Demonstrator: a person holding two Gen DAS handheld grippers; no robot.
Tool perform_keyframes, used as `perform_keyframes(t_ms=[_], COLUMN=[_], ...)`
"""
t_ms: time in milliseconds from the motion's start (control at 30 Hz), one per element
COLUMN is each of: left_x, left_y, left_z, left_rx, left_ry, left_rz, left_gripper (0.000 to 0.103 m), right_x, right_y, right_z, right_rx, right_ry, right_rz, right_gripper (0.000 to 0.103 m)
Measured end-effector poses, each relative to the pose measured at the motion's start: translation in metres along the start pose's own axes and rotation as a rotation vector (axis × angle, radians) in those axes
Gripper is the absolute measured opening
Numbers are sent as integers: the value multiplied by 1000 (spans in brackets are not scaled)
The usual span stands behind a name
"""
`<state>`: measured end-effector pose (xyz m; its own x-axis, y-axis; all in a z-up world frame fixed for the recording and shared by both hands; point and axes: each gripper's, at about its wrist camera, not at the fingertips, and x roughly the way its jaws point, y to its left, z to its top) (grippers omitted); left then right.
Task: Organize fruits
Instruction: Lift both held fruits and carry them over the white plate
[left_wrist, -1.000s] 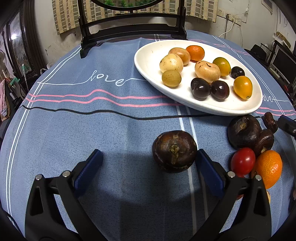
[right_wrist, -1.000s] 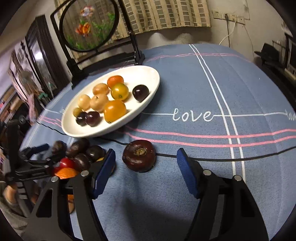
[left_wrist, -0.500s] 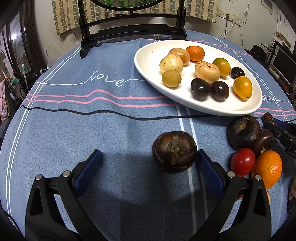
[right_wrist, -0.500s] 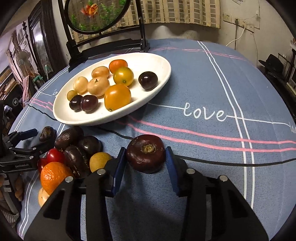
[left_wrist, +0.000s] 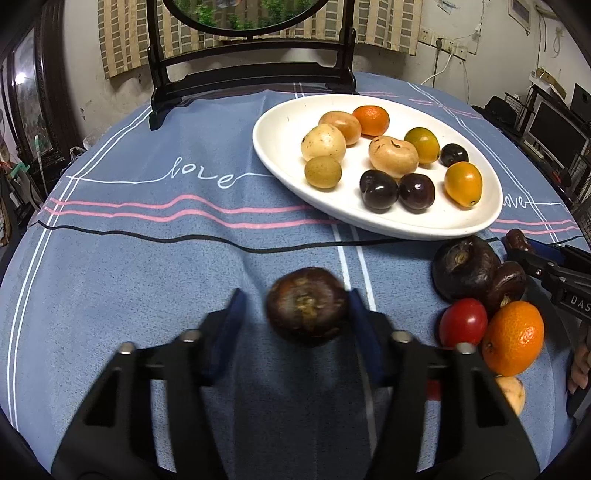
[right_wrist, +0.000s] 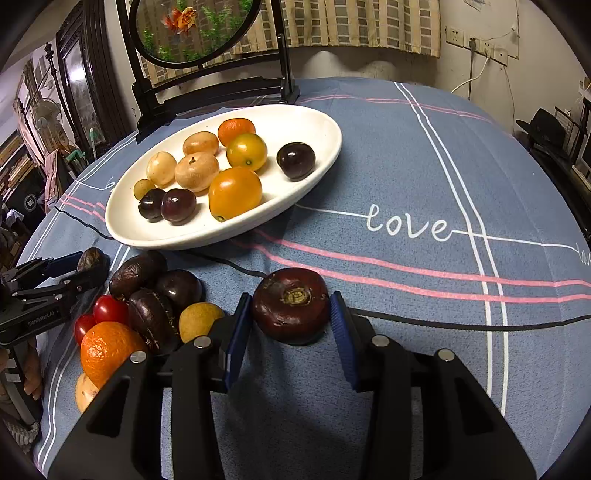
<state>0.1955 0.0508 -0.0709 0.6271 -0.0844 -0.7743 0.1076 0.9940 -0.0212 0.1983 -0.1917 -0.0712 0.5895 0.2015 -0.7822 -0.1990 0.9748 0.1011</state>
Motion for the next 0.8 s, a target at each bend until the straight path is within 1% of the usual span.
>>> perform_keyframes(t_ms=[33,167,333,400,467,567,633,700,800], left_x=[-1,-5,-26,-35,-46,-55,-59,-61,-64], left_y=[1,2,6,6,4,0,-1,-1,-8], left_z=[0,0,4,5,7,14,23,37,59], left_rx=[-2,-8,-22,-25,-16,-9,-12,-15,7], left_ry=[-2,-21,-109,-139,-180,-208,-215,-217,-241], left_rz=[1,-10,-33,-29,-13,-9,-20,-30,-10], left_gripper=[45,44,44,44,44,44,44,44,44], right_x=[0,0,-8,-18,-36,-58,-73,-82,-92], right_y=[0,0,-5,-10,-17,-23,-22,-20,-13], right_z=[0,0,1,2,3,2,4,13,35], right_rx=[0,5,26,40,70,103,109,102,80], right_ry=[0,-2,-19,-51,-108,-178,-219,-248,-272], right_rz=[0,6,31,34,40,53,67,82,104], right_gripper=[43,42,42,42,42,42,42,43,43])
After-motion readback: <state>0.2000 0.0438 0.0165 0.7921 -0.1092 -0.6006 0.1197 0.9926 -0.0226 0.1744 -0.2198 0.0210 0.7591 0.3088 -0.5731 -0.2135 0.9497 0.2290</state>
